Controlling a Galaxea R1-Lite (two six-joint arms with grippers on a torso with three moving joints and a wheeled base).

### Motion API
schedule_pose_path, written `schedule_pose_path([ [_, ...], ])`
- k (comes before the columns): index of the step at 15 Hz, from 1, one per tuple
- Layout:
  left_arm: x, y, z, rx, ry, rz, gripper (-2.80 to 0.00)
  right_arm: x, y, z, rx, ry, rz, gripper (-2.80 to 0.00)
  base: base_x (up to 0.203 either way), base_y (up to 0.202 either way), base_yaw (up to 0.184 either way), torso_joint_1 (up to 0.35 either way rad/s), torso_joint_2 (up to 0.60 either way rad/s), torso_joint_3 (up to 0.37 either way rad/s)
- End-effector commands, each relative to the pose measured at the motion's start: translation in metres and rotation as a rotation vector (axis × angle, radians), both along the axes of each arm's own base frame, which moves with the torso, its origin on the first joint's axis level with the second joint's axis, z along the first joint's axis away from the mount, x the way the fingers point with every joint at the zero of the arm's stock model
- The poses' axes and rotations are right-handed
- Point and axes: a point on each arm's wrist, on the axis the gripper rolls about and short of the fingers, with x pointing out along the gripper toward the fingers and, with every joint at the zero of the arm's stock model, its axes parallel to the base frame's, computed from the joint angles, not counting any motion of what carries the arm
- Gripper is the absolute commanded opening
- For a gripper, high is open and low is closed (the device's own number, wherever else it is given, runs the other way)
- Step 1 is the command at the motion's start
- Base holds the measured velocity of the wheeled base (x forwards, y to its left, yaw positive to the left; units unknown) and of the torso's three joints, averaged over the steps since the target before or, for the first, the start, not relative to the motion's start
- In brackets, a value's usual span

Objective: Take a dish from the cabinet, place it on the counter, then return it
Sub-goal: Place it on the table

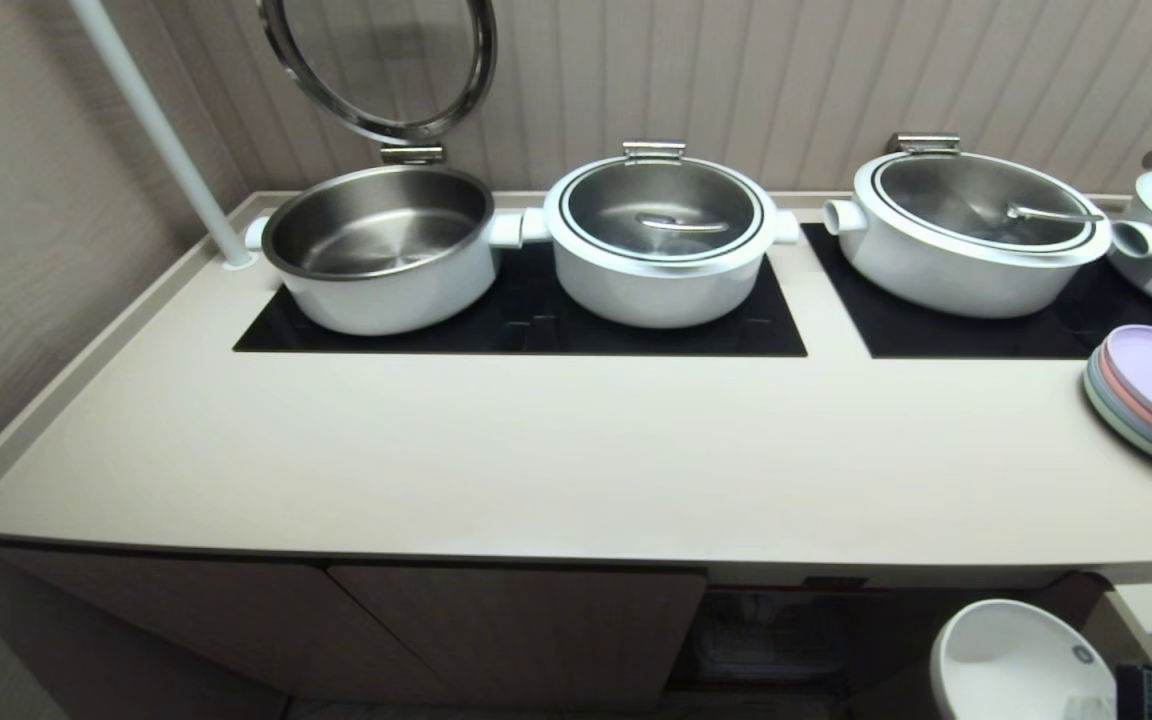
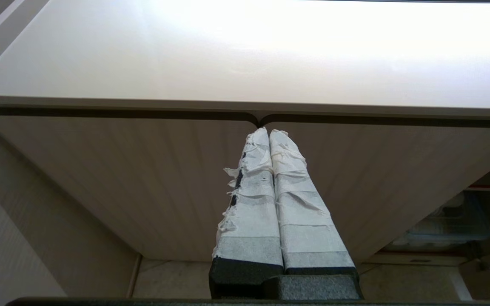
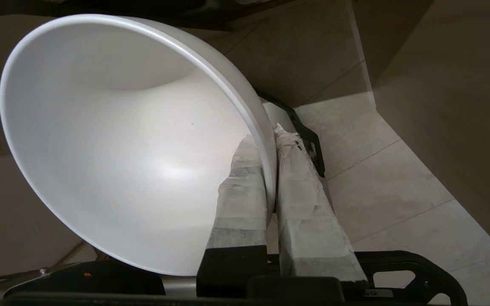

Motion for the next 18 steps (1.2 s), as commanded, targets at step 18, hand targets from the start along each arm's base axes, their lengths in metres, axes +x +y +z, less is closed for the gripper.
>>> schedule_pose_path([
  [18, 0.0000, 0.0000, 0.0001, -0.002, -0.001, 0.000, -2.80, -0.0050, -0.0013, -0.0049, 0.005, 0.012, -0.011, -2.80, 0.000, 0.044, -0.001, 0.001, 0.00, 0.001],
])
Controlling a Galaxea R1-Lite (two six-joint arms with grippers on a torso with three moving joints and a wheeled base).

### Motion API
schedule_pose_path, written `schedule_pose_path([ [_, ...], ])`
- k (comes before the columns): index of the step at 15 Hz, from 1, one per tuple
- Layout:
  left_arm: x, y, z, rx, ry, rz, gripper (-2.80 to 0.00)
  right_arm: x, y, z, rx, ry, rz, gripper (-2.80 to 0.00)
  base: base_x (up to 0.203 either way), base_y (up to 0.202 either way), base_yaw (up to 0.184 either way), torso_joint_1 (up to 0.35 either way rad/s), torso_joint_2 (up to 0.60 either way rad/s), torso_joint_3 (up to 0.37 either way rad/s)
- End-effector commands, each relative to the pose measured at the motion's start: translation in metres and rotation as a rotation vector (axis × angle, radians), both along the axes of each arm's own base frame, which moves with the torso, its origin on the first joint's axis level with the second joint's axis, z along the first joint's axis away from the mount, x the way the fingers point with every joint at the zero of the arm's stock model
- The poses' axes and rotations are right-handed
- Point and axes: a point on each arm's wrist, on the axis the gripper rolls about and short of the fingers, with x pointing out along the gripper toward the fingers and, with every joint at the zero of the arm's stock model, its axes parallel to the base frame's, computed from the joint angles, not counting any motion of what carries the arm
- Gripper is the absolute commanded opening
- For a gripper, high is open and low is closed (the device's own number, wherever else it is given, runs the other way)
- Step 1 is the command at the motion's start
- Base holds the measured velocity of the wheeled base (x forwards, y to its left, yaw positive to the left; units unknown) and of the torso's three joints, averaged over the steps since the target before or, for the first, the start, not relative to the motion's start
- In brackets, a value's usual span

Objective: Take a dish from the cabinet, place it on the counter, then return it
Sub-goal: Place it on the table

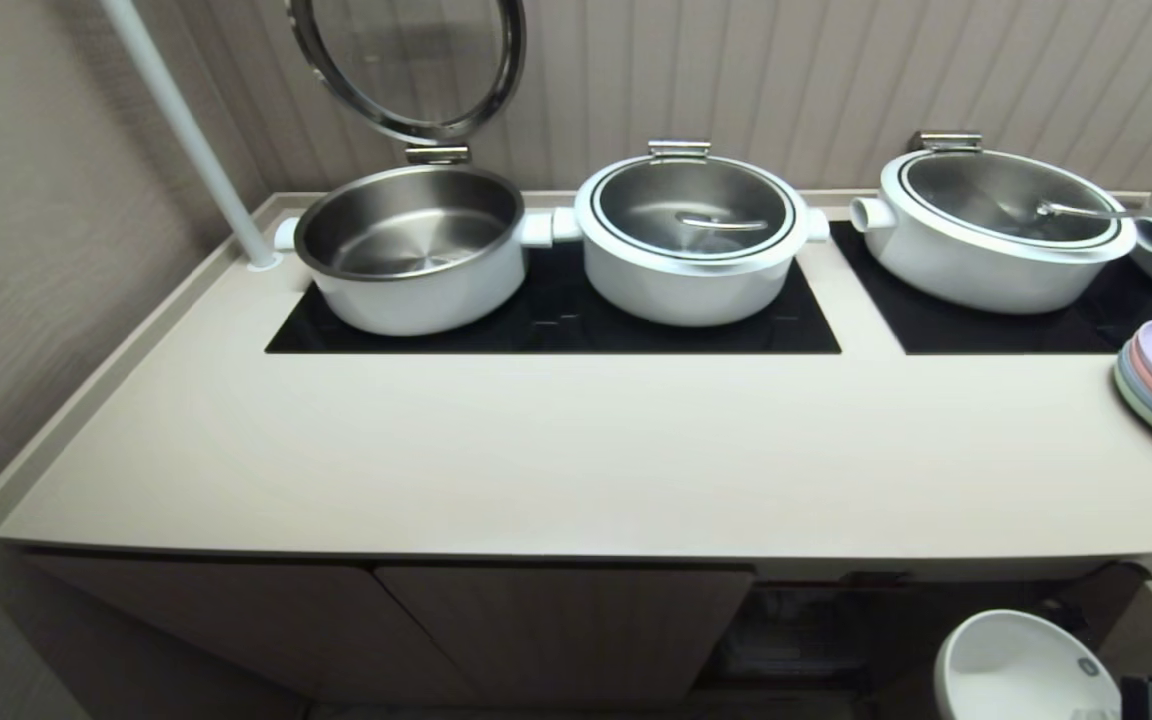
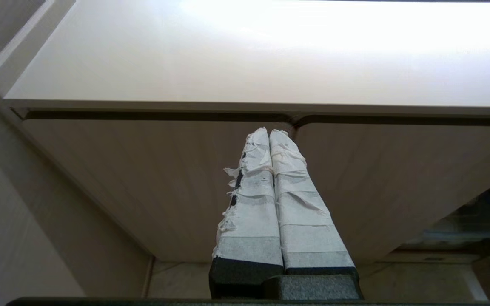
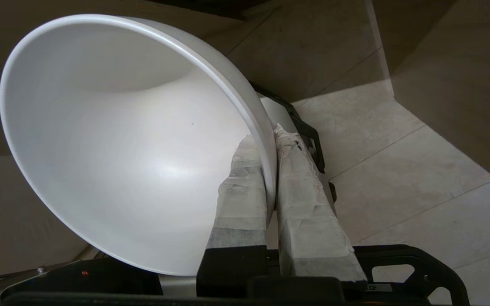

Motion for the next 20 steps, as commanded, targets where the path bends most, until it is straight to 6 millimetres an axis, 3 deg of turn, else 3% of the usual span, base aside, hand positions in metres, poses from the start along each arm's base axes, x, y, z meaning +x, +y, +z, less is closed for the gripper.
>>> schedule_pose_path([
  [1, 0.0000, 0.0000, 0.0000, 0.000, -0.001, 0.000, -2.80, -0.0008, -0.0001, -0.0004, 0.002, 0.002, -0.002, -2.80, 0.000, 0.190, 0.001, 0.007, -0.01, -0.002],
  [11, 0.0000, 0.0000, 0.0000, 0.000, -0.001, 0.000, -2.80, -0.0025, -0.0004, 0.0004, 0.002, -0.005, -0.001, -2.80, 0.000, 0.183, -0.001, 0.001, 0.00, 0.004],
  [20, 0.0000, 0.0000, 0.0000, 0.000, -0.001, 0.000, -2.80, -0.0005, -0.0001, 0.0027, -0.001, -0.016, 0.003, -2.80, 0.000, 0.000, 0.000, 0.000, 0.00, 0.000],
])
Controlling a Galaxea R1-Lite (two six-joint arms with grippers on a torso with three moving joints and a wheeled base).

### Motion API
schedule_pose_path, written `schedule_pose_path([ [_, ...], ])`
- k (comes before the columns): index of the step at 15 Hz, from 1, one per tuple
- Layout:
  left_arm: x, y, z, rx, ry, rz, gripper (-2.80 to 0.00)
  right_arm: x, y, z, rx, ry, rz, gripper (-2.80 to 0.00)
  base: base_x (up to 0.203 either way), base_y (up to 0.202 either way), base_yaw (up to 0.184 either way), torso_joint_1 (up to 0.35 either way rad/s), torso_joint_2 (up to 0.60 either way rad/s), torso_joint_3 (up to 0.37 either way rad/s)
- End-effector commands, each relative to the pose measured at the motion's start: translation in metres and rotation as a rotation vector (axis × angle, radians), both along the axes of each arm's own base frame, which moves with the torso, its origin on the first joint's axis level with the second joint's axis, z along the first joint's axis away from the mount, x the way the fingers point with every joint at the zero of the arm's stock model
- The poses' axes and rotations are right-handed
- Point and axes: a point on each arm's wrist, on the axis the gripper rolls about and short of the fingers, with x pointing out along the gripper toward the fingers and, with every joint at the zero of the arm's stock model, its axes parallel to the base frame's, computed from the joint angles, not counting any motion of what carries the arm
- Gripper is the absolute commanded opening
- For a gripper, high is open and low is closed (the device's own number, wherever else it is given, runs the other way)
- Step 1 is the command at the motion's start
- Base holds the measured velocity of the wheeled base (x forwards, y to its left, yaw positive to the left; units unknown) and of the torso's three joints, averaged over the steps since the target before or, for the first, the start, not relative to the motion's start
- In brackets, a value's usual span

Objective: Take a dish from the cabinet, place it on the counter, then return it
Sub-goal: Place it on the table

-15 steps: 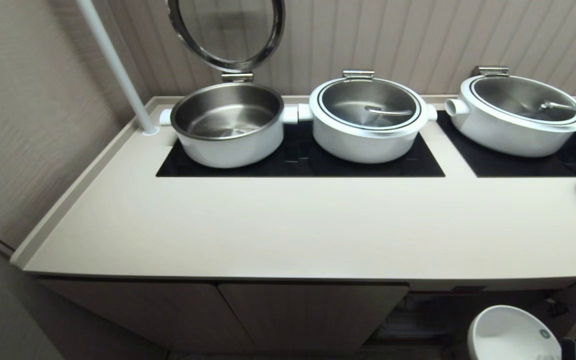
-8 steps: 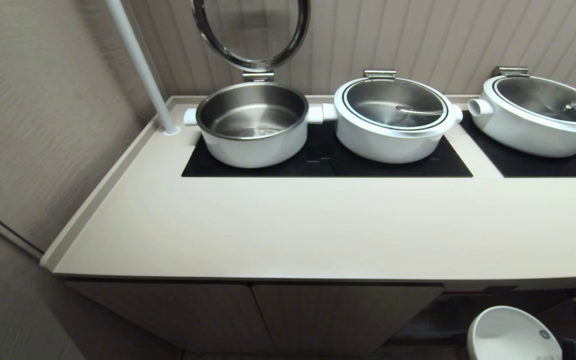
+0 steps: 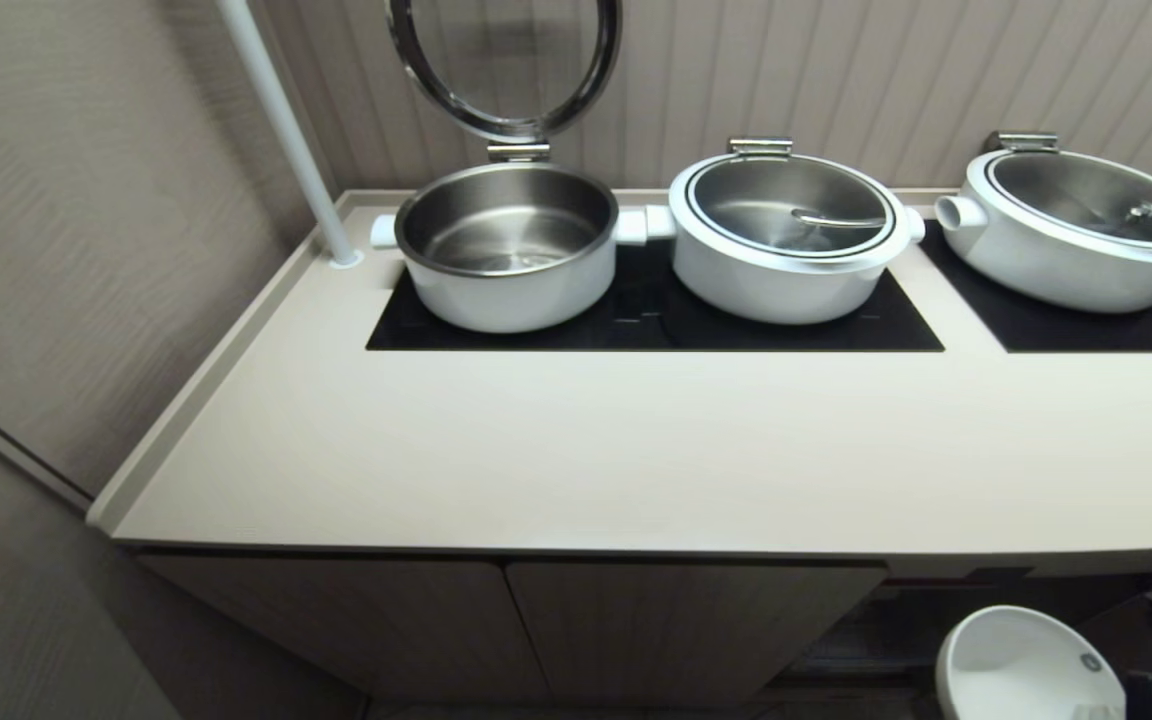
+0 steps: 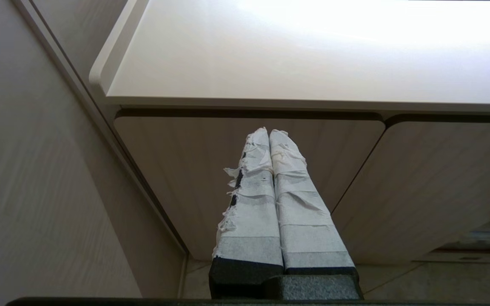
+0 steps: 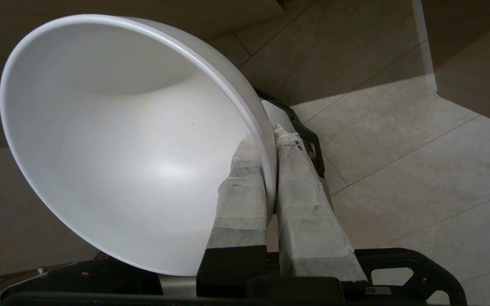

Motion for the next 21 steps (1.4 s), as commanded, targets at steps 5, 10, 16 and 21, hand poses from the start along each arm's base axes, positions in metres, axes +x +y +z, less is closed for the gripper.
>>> schedule_pose_path([
  [5, 0.000, 0.000, 0.000, 0.000, -0.001, 0.000, -2.80, 0.004, 0.001, 0.007, 0.010, -0.018, -0.003, -2.80, 0.000, 0.000, 0.000, 0.000, 0.00, 0.000],
  [10, 0.000, 0.000, 0.000, 0.000, -0.001, 0.000, -2.80, 0.030, 0.012, 0.029, 0.045, -0.050, 0.061, -2.80, 0.000, 0.000, 0.000, 0.000, 0.00, 0.000],
  [16, 0.000, 0.000, 0.000, 0.000, -0.001, 0.000, -2.80, 0.098, 0.036, 0.068, 0.052, -0.055, 0.104, -2.80, 0.000, 0.000, 0.000, 0.000, 0.00, 0.000],
  [21, 0.000, 0.000, 0.000, 0.000, -0.001, 0.000, -2.80, 0.176, 0.066, 0.094, 0.092, -0.022, 0.172, -2.80, 0.000, 0.000, 0.000, 0.000, 0.00, 0.000],
])
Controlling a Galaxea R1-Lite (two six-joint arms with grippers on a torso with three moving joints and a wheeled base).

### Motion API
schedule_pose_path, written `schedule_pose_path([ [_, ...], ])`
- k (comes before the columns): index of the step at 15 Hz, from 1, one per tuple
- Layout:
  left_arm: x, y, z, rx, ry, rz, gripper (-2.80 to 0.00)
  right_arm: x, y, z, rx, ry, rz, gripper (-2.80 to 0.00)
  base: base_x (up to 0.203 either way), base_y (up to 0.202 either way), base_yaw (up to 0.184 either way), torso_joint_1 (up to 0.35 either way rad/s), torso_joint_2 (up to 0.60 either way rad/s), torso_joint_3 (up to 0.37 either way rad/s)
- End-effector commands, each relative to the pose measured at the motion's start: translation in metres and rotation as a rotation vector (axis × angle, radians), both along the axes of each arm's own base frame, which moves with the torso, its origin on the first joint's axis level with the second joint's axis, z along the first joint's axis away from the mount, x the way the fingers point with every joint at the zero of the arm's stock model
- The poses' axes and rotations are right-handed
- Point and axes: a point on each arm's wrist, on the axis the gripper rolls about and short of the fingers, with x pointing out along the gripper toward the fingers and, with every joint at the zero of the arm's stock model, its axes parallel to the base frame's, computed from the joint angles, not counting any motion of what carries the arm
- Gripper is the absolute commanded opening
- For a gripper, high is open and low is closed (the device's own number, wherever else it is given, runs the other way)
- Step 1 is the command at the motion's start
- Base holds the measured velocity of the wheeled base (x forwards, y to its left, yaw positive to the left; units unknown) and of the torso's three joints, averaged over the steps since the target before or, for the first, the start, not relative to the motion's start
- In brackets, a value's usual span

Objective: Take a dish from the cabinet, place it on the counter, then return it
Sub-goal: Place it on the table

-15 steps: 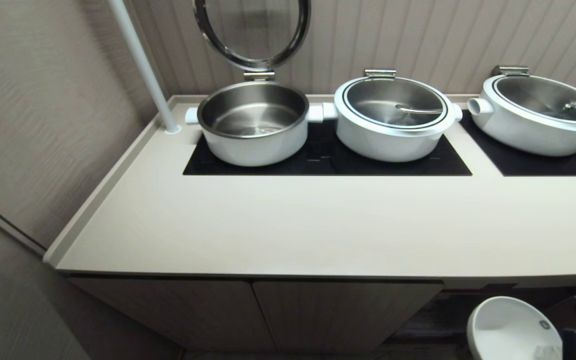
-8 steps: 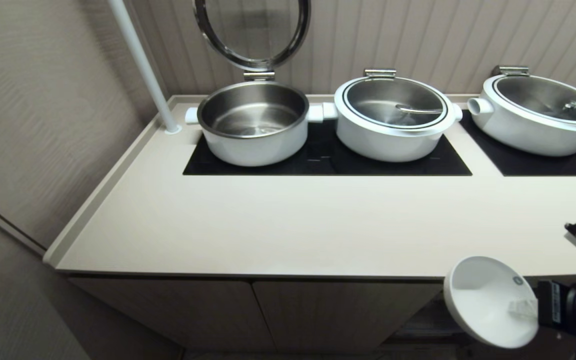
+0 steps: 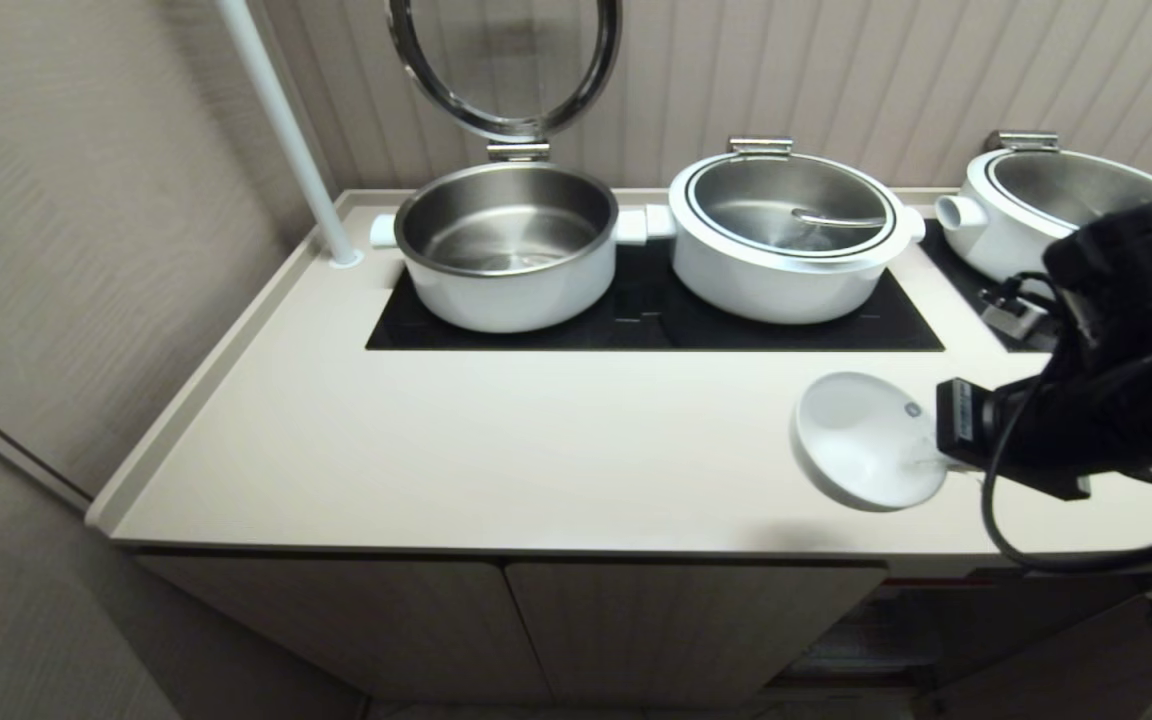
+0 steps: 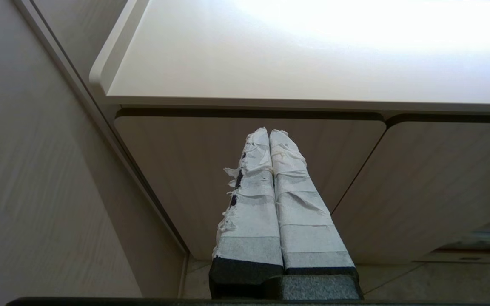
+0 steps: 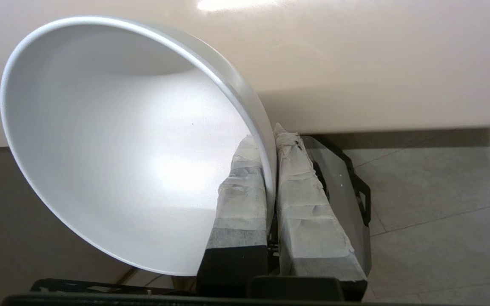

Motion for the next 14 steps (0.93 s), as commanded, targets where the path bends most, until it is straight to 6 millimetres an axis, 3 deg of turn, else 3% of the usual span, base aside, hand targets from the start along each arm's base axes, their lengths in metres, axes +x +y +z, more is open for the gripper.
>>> schedule_pose_path([
  [1, 0.000, 0.000, 0.000, 0.000, -0.001, 0.000, -2.80, 0.046, 0.018, -0.013, -0.001, 0.072, 0.027, -2.80, 0.000, 0.000, 0.000, 0.000, 0.00, 0.000],
  [8, 0.000, 0.000, 0.000, 0.000, -0.001, 0.000, -2.80, 0.111, 0.041, -0.041, 0.020, 0.153, 0.071, -2.80, 0.000, 0.000, 0.000, 0.000, 0.00, 0.000],
  [14, 0.000, 0.000, 0.000, 0.000, -0.001, 0.000, -2.80, 0.132, 0.043, -0.039, -0.035, 0.131, 0.121, -2.80, 0.000, 0.000, 0.000, 0.000, 0.00, 0.000],
])
